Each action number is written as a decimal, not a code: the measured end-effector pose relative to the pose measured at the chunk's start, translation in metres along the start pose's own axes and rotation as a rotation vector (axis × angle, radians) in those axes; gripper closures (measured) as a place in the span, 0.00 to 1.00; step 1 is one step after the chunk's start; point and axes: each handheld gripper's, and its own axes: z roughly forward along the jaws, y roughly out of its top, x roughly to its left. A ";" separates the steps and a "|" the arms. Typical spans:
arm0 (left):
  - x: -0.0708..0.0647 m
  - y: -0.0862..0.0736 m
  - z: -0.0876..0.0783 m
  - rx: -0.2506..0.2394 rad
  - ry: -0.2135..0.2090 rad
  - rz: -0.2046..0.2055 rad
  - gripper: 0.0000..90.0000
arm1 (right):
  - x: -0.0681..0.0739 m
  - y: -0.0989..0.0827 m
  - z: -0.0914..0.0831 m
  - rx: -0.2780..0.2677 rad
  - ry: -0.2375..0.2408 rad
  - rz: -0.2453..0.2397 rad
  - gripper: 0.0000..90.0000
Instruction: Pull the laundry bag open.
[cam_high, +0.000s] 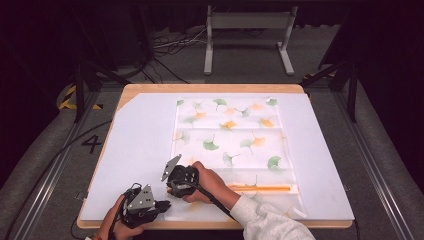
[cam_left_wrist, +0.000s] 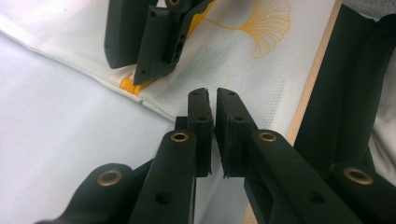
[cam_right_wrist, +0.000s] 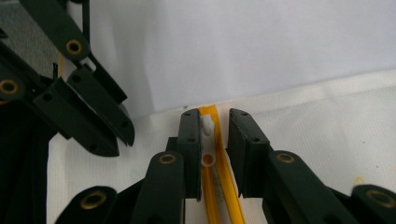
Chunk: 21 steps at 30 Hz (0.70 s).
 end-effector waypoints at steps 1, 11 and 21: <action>0.000 0.000 0.000 0.000 0.000 0.000 0.93 | 0.000 0.000 0.000 0.000 0.000 0.000 0.85; 0.004 -0.002 -0.003 -0.008 0.017 -0.018 0.92 | -0.003 0.014 0.001 0.147 0.040 -0.035 0.90; 0.011 -0.004 -0.006 -0.029 0.052 -0.081 0.75 | -0.002 0.013 0.000 0.141 0.037 -0.062 0.93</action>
